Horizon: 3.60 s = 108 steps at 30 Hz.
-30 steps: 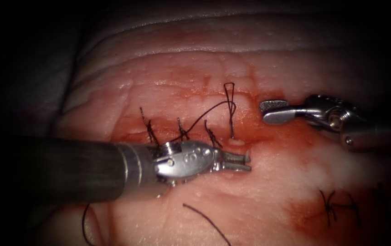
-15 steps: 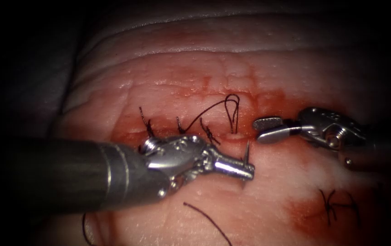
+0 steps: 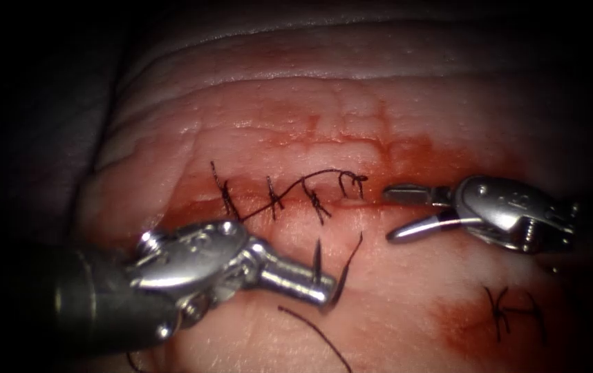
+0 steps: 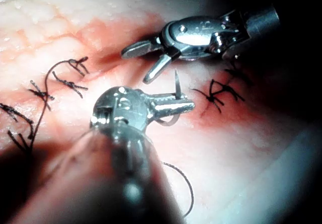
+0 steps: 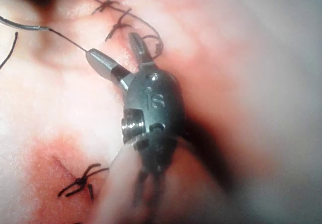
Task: Wound Closure
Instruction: Pull the needle through the skin with the left grabber, then with the right hand, pull the suture through until only a short tail remains.
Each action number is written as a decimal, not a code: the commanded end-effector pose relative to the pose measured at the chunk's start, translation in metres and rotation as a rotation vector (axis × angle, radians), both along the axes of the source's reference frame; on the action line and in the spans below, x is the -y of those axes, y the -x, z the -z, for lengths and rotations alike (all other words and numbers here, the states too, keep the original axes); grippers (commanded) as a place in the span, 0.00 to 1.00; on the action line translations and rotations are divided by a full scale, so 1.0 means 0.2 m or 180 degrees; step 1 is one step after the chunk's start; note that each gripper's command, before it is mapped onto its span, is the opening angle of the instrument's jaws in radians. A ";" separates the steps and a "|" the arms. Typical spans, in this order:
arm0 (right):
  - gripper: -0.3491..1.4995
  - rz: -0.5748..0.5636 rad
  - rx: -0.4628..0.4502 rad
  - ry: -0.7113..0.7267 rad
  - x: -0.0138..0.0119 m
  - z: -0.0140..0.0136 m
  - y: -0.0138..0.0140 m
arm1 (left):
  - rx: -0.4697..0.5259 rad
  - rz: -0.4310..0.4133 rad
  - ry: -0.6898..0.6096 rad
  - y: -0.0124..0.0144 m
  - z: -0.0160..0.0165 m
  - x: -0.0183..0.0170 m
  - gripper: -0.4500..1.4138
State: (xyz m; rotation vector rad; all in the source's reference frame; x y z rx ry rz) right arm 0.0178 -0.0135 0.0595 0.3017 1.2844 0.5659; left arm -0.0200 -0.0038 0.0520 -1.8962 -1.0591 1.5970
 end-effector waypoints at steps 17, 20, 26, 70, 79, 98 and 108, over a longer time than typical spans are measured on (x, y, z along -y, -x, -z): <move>0.59 0.0251 0.0084 0.0259 0.014 -0.013 -0.022 | -0.0101 0.0307 0.0915 -0.004 0.028 0.005 0.00; 0.51 0.0346 0.0172 0.0281 0.016 -0.017 -0.022 | -0.0144 0.0383 0.1179 -0.005 0.034 0.006 0.00; 0.38 0.0360 0.0482 0.0237 0.016 -0.030 -0.019 | -0.0533 0.0668 0.2224 -0.013 0.055 0.005 0.00; 0.00 0.0015 0.0637 -0.0313 0.065 0.041 -0.026 | -0.0910 0.0888 0.2387 -0.037 0.055 0.050 0.00; 0.00 0.0113 0.0581 -0.0293 0.084 0.058 -0.038 | -0.0919 0.0846 0.2345 -0.050 0.060 0.055 0.00; 0.82 0.0128 0.0499 0.0960 0.035 0.037 -0.015 | -0.1301 0.1373 0.2086 -0.088 0.072 0.029 0.00; 0.79 0.0057 0.0709 0.0996 0.021 0.011 -0.020 | -0.1363 0.1391 0.2100 -0.088 0.067 0.028 0.00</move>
